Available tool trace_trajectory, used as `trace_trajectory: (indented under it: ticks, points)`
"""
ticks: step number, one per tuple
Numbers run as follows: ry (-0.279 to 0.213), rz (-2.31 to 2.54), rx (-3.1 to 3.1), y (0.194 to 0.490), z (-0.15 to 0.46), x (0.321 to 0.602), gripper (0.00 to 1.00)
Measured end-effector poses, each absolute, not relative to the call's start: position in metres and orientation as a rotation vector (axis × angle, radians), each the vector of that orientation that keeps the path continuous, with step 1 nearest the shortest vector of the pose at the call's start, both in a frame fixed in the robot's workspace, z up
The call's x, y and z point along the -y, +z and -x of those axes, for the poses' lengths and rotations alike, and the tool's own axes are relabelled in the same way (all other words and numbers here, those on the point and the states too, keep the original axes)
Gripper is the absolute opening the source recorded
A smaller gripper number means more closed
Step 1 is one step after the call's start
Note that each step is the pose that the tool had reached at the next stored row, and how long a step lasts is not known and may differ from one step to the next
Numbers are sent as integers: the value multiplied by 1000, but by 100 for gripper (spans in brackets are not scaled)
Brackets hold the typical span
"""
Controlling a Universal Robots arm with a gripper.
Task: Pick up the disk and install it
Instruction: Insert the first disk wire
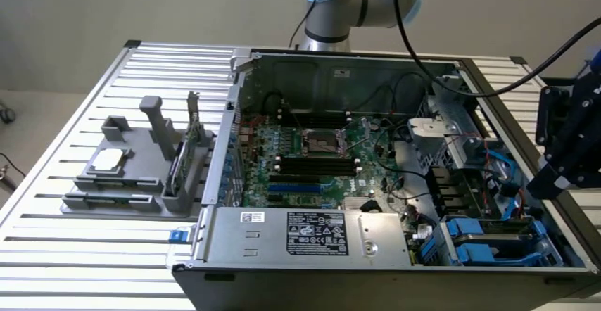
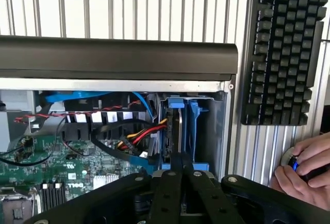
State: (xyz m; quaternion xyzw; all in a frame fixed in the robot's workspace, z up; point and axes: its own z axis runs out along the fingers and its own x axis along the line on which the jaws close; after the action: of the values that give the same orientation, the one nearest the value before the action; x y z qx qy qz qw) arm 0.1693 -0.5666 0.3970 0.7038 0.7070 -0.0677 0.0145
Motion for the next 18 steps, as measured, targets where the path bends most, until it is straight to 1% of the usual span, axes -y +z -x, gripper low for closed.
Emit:
trace_trajectory:
  ticks: [1, 2, 3, 11, 18]
  points:
    - [-211, -2191, -2201, 399, -169, 567, 18]
    - [-211, -2191, -2201, 401, -169, 567, 18]
    - [-211, -2191, -2201, 403, -168, 567, 25]
    - [-210, -2191, -2201, 403, -156, 561, 25]
    - [-210, -2192, -2200, 393, -155, 551, 25]
